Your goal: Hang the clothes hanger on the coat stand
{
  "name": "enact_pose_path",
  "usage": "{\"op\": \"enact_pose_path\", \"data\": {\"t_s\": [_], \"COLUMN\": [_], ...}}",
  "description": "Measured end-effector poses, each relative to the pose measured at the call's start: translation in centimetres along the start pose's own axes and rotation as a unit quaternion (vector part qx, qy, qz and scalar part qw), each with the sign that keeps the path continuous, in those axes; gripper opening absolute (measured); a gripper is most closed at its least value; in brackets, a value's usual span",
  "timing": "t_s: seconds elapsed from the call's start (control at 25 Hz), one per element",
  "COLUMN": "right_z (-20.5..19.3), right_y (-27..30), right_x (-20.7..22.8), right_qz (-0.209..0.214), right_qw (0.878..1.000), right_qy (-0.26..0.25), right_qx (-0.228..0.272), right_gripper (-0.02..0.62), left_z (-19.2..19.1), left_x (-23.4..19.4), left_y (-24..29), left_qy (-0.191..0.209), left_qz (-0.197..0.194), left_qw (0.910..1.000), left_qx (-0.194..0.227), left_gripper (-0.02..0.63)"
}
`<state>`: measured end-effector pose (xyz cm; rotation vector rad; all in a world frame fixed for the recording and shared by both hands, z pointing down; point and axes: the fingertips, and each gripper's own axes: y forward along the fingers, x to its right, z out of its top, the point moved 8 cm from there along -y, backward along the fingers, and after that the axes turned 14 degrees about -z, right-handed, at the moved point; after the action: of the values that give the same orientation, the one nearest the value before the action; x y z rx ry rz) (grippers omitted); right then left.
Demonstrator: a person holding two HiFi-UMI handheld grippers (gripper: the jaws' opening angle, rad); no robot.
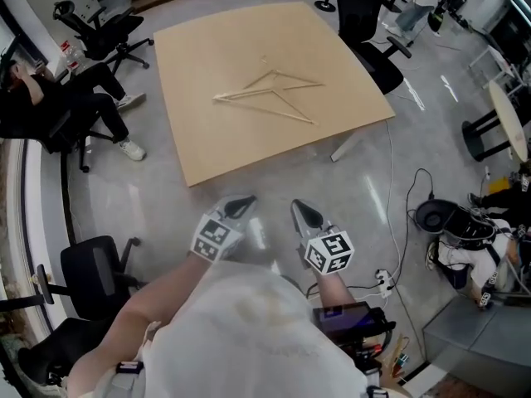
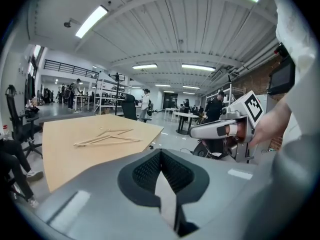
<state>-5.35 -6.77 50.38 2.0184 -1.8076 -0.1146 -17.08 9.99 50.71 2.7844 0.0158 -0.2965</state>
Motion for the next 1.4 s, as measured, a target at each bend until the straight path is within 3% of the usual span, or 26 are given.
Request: {"op": "enact_pose_path", "data": {"t_s": [0.48, 0.72, 1.12, 1.4], "right_z": [6.5, 7.6, 8.1, 8.0], "right_y": [10.5, 14.6, 15.6, 18.7], "right_x": [-1.6, -3.3, -3.1, 1.2], "right_qz": [-0.036, -0.060, -0.084, -0.074], "right_qw": [0.999, 0.997, 0.996, 0.997], "right_qy": [-0.035, -0.033, -0.037, -0.034], "right_qx": [0.018, 0.023, 0.008, 0.002], "right_gripper": [0.014, 0.014, 0.014, 0.014], "left_z": [3.1, 3.5, 4.2, 4.0], "left_x": [-11.1, -16.0, -17.9, -20.2], "left_y": [0.3, 0.2, 1.4, 6.2], "left_qy": [0.017, 0.021, 0.020, 0.011], "left_qz": [-0.041, -0.069, -0.092, -0.086], "left_qw": [0.9989, 0.9974, 0.9954, 0.9961], "left_qx": [0.015, 0.006, 0.018, 0.015], "left_gripper": [0.002, 0.002, 0.002, 0.002]}}
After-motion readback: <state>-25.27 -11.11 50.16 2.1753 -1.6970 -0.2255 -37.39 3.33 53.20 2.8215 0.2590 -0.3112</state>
